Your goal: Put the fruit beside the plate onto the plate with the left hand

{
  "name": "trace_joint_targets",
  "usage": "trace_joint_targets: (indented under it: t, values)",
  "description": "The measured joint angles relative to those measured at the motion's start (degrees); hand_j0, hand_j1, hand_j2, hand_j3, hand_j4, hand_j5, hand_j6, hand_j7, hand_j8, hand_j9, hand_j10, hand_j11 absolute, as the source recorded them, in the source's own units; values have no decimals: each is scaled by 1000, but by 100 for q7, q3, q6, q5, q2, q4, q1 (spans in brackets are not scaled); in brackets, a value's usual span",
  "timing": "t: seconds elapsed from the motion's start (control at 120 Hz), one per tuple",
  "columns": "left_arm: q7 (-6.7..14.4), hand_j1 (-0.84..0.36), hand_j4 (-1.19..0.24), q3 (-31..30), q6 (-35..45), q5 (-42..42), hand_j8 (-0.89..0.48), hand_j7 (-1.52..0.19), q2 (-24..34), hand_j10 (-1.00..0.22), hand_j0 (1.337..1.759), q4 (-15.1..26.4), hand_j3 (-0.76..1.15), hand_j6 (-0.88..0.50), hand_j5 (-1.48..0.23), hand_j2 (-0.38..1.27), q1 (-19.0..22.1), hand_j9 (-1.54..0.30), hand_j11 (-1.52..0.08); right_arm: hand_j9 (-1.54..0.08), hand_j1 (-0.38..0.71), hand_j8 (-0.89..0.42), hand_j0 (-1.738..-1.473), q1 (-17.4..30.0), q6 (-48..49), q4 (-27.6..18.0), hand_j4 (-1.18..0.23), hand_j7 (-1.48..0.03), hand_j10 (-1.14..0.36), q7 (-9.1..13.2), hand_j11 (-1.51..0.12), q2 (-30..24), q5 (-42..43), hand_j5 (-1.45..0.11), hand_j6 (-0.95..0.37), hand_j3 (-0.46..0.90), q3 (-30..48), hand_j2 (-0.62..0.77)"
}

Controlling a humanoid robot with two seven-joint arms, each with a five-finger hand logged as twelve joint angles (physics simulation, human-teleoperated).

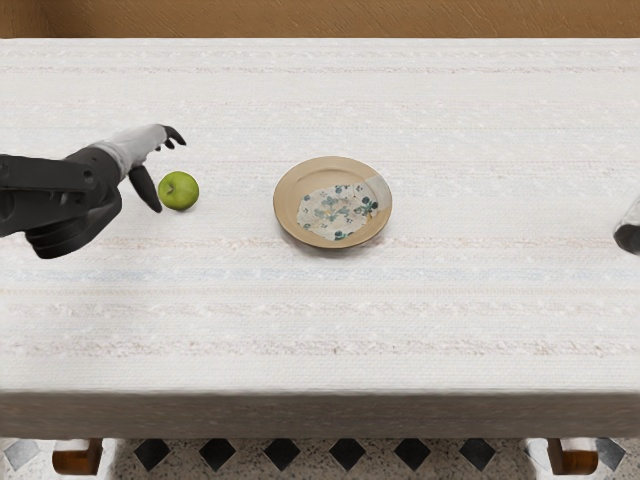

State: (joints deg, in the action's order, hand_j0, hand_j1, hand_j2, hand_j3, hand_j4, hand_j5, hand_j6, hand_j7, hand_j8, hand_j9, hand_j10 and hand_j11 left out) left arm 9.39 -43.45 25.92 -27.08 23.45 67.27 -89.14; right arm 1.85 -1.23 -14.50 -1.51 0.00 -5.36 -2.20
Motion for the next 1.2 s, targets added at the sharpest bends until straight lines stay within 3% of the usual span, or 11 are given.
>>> trace_joint_targets:
  t: [0.367,0.817,0.967,1.2]
  values:
    - [75,-116,-389,-247,58,45,-390,-505,-734,-389,1658,-758,0,-390,-505,79,271,-505,-505,-40,-312,-31,-1658,0,0,0,-31,-40,-31,0,-40,0,0,-40,-31,0,0,-6]
    - [74,-158,-431,-266,46,48,-411,-545,-869,-427,1658,-865,0,-432,-546,88,484,-552,-552,-40,-312,-31,-1658,0,0,0,-31,-40,-31,1,-40,0,0,-40,-31,0,0,-6]
    - [77,-234,-525,-319,0,25,-431,-639,-869,-506,1657,-882,0,-432,-624,114,493,-657,-657,-40,-312,-31,-1658,0,0,0,-31,-40,-31,-1,-40,0,0,-40,-31,0,0,-6]
    - [79,-232,-580,-355,-16,-21,-407,-733,-869,-584,1653,-903,0,-388,-666,111,555,-783,-782,-40,-312,-31,-1658,0,0,0,-31,-40,-31,-3,-40,0,-1,-40,-31,0,0,-6]
